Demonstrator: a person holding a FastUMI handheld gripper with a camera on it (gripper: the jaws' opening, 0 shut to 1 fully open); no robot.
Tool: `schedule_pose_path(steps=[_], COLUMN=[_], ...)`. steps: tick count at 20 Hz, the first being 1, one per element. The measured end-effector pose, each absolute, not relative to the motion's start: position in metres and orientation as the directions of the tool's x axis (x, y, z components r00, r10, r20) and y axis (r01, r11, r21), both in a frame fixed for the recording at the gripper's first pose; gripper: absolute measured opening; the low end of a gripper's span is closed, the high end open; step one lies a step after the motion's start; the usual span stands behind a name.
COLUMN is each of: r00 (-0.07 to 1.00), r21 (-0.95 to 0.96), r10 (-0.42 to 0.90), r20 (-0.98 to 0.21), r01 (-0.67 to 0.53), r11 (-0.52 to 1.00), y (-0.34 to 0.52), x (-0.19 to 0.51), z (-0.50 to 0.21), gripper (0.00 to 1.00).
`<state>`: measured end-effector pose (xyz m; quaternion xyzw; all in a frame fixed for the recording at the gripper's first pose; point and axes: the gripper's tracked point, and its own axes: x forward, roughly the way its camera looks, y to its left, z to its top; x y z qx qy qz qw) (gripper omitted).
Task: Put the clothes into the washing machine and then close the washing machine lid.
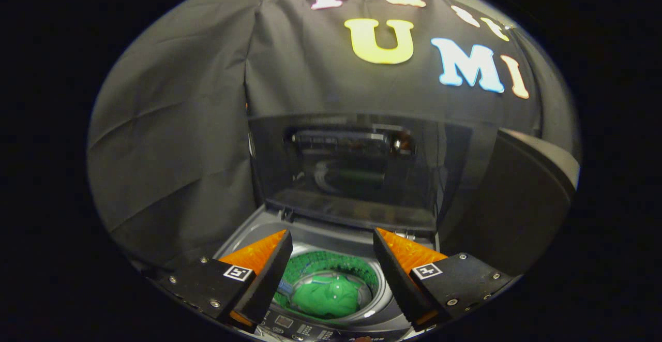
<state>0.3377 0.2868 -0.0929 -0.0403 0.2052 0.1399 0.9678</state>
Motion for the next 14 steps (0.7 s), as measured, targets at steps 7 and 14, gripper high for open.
schedule_pose_path(steps=[7, 14], r00=[0.944, 0.962], r21=[-0.003, 0.013], r10=[0.240, 0.205], r20=[-0.225, -0.177], r01=[-0.247, -0.206], r11=[0.969, 0.978], y=[0.290, 0.297], x=[0.379, 0.424], z=[-0.015, 0.019], gripper=[0.96, 0.96])
